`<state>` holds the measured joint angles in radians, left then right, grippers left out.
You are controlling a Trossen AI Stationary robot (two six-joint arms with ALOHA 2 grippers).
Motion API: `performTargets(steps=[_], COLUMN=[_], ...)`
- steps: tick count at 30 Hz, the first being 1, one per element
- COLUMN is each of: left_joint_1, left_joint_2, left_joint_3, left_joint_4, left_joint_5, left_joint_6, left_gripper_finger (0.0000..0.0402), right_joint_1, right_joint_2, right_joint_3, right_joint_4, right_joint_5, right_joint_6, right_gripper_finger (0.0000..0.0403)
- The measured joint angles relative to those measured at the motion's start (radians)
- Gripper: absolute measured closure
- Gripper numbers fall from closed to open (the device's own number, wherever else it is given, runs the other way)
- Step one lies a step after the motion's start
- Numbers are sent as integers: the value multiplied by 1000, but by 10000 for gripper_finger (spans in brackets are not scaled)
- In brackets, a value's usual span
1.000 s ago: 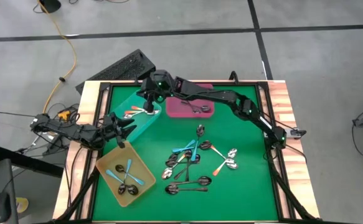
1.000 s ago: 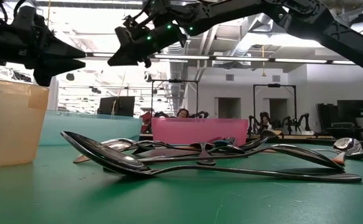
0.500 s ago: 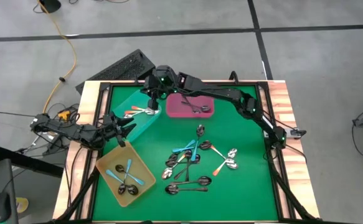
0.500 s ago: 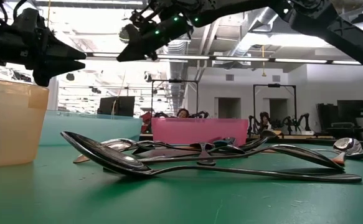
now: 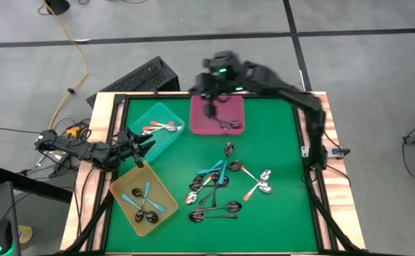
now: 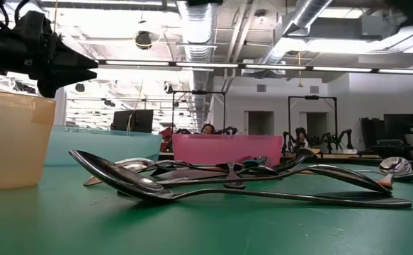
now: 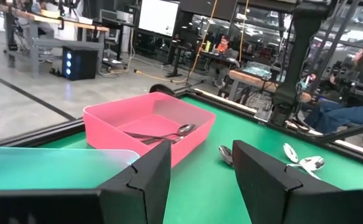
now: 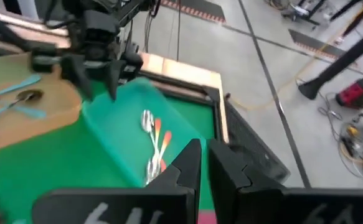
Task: Sort silverware by color (type)
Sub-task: Put the black spoon into the pink bin
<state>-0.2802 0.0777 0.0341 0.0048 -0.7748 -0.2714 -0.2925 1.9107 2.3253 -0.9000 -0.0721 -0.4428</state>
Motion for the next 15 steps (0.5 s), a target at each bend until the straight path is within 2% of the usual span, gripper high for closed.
performTargets(steps=[5,12,15], left_joint_1=[0,0,0], left_joint_2=[0,0,0], left_joint_3=[0,0,0], left_joint_4=[0,-1,-1], left_joint_5=[-21,-27,-27], left_joint_6=[24,24,24], left_gripper_finger=[243,243,243], right_joint_1=[-19,-78,-87], right_joint_2=[-140,-254,-293], right_joint_3=[1,-7,-69], right_joint_4=[-208,-563,-591], right_joint_5=[76,82,83], right_joint_6=[42,198,248], right_gripper_finger=[358,361,361])
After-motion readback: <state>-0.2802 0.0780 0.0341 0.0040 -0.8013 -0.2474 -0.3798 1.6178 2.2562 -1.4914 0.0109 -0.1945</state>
